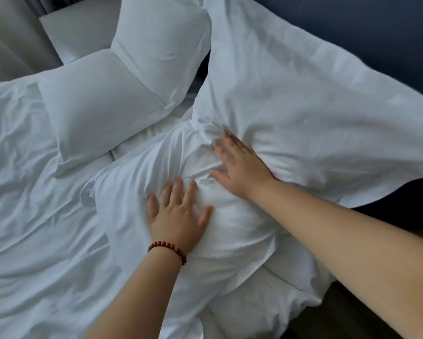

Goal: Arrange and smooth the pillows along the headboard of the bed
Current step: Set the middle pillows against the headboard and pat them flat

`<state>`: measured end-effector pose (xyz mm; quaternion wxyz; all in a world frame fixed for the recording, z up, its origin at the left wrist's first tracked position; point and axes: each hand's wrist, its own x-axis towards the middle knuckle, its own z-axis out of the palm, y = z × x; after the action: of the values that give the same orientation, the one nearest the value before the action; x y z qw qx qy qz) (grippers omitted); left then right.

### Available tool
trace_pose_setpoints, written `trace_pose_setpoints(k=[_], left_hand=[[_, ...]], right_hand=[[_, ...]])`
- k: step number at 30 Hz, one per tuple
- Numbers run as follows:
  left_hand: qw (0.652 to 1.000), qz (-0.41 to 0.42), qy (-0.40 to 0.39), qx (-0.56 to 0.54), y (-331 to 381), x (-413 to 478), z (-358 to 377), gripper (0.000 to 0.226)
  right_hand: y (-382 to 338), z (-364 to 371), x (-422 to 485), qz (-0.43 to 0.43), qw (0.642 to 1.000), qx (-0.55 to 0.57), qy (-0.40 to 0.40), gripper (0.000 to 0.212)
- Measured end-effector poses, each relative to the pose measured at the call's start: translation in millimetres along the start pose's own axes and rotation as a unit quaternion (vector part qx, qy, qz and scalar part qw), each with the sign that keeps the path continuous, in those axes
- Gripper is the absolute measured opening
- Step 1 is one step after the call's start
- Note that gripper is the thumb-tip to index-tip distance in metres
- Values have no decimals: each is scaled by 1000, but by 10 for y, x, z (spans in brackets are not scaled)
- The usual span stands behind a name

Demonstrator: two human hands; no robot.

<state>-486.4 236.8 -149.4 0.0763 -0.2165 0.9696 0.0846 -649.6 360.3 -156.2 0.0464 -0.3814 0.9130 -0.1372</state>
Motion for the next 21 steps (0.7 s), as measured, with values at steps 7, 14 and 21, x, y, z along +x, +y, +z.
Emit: trace_pose_setpoints(k=[7, 14, 21], left_hand=[[999, -27, 26, -10, -55, 226, 85, 72], [998, -29, 43, -18, -72, 206, 258, 72], [999, -16, 21, -30, -58, 155, 229, 74]], right_hand=[[-98, 320, 633, -24, 988, 111, -108, 74], [-72, 238, 414, -18, 978, 172, -114, 74], [-43, 271, -169, 48, 981, 136, -127, 76]])
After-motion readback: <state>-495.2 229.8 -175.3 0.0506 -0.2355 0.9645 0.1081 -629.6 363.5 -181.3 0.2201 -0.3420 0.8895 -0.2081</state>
